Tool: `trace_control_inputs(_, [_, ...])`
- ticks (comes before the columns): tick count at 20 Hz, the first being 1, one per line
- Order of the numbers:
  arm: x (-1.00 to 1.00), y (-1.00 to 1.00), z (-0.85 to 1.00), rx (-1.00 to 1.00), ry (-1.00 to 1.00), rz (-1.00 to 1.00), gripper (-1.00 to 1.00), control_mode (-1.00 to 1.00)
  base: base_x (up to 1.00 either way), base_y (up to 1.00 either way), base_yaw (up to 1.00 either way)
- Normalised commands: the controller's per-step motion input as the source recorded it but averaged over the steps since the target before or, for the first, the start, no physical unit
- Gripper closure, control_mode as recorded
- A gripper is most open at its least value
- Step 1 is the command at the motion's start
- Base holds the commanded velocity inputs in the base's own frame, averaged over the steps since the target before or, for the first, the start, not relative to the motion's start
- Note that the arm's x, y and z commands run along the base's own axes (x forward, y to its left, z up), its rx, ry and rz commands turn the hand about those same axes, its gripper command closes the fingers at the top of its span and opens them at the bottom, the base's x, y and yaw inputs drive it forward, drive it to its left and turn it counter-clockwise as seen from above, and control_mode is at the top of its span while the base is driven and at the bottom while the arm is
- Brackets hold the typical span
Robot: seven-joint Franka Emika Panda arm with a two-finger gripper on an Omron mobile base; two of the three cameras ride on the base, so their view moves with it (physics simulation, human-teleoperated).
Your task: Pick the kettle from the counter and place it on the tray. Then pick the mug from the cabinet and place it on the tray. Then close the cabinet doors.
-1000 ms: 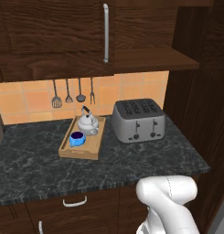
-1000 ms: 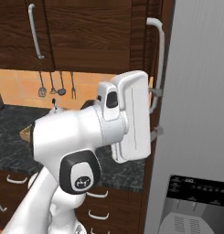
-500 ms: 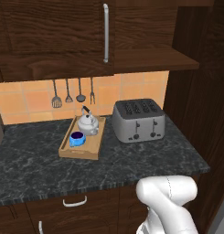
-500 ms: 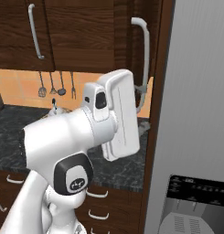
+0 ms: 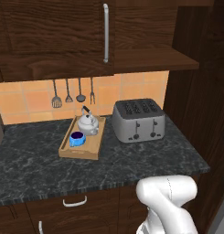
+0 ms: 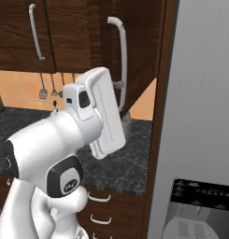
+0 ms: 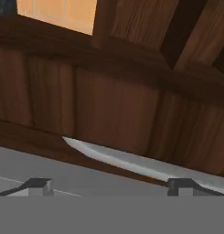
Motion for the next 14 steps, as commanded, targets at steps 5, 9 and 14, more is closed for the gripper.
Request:
trace_control_inputs(5, [0.71, 0.56, -0.05, -0.04, 0.17, 0.25, -1.00, -1.00, 0.00, 0.00, 0.00])
trace_control_inputs(9, [0.78, 0.53, -0.13, -0.03, 0.22, 0.23, -1.00, -1.00, 0.00, 0.00, 0.00])
trace_control_inputs(14, [0.84, 0.55, -0.18, -0.04, 0.17, 0.19, -1.00, -1.00, 0.00, 0.00, 0.00])
